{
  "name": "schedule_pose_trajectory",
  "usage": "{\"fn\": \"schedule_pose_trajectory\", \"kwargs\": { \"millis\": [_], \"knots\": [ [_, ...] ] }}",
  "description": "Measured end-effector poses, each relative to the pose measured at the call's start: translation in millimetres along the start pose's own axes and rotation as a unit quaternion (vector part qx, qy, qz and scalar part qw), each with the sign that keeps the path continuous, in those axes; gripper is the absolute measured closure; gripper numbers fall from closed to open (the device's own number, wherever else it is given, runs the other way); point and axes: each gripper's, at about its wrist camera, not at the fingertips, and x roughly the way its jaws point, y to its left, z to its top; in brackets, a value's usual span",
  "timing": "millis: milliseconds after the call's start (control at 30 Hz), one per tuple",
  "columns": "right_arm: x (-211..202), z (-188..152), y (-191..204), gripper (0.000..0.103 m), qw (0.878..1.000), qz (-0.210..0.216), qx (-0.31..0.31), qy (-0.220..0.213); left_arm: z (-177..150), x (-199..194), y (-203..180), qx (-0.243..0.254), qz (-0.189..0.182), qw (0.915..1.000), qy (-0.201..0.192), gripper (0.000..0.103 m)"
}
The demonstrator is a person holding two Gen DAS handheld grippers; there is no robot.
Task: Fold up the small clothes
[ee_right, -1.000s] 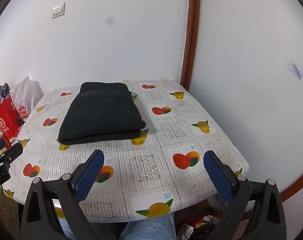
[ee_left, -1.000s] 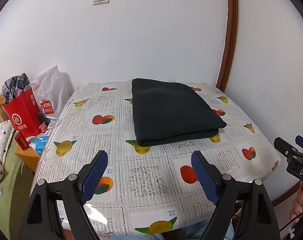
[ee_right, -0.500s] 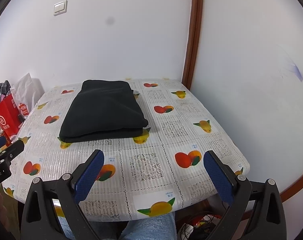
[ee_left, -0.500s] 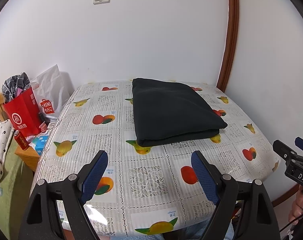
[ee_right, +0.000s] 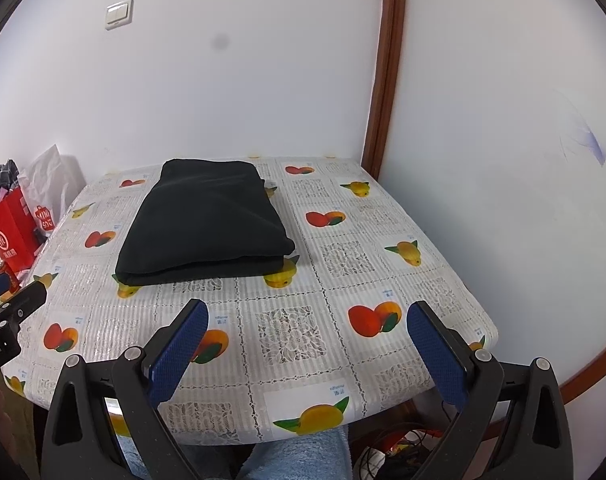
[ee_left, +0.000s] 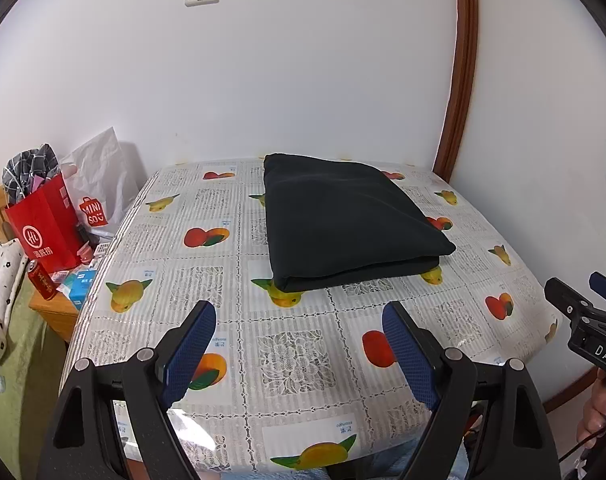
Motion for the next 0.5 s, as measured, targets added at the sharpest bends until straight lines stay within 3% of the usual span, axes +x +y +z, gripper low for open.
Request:
{"fn": "schedule_pose_trajectory", "kwargs": {
  "millis": [500],
  "knots": [
    [14.9,10.1,8.8,0.004,1.0,0.01,-0.007,0.006,13.1,18.5,6.3,-0.006,-0.003,0.9999,0.011,0.018]
  ]
}}
